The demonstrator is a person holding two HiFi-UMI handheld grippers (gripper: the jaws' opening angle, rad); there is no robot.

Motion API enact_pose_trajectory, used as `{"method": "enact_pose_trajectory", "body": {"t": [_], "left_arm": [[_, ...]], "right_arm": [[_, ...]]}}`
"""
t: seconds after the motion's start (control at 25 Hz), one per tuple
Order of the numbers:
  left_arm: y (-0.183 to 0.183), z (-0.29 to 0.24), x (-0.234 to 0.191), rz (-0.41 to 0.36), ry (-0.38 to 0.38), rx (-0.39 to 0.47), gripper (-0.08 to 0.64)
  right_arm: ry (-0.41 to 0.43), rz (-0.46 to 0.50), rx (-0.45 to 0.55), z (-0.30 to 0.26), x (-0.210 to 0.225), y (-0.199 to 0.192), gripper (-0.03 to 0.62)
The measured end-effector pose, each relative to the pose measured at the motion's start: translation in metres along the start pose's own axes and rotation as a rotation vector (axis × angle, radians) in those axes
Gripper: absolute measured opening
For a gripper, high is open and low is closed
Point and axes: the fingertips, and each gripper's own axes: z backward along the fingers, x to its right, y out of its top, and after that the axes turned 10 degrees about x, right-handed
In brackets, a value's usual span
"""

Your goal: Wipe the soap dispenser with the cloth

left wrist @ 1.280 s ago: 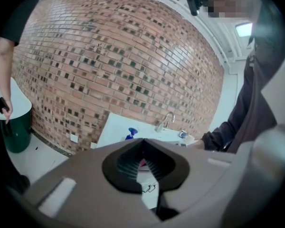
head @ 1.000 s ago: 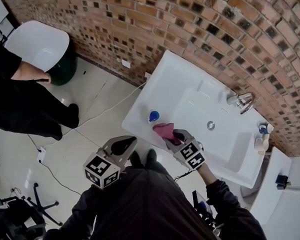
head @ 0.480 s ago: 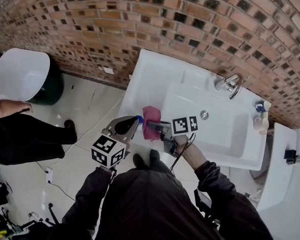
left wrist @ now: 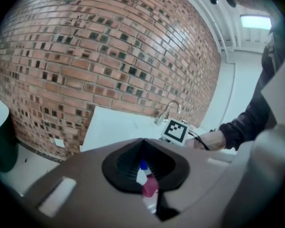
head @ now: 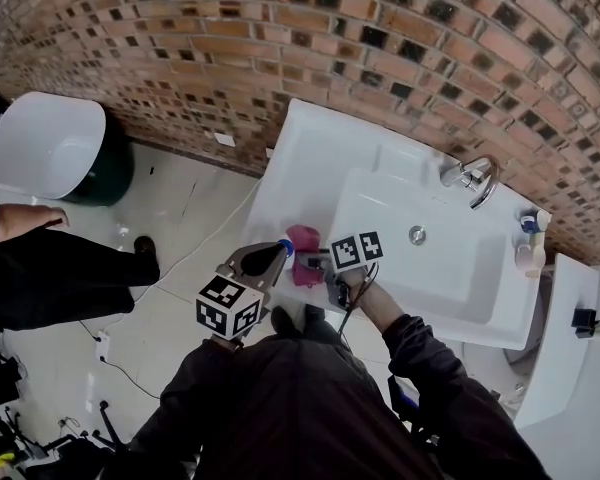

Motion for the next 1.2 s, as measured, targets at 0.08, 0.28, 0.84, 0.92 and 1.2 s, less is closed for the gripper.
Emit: {"method": "enact_pose_trajectory", "body": {"t": [0.08,0.28,0.84,0.92,1.2], "left_arm": [[-0.001,0.000,0.000,0.001,-0.003,0.003,0.000],[-0.001,-0.001,-0.001,0.003,-0.006,0.015,0.000],[-0.019,0.002,-0.002,-0.363,0.131,-0.233,0.295],[-0.030,-0.007,-0.001,-0.397,0.106,-0.300,0.319],[-0.037,-0.018,-0.008,-0.528,0.073,-0.380,0.179]], "right_arm": [[-0.029,0.043,-0.038,-0.004,0.008,-0.005,0.084],[-0.069,0.134,-0.100,-0.006,0.017,-0.019,0.084],[-0.021,0.240,0.059,0.075,-0.009,0.003,0.084],[-0.025,0.237,0.076,0.082,-0.010,0.001,0.084],[-0.020,0.214,0.122,0.095,-0.014,-0.007,0.084]]}}
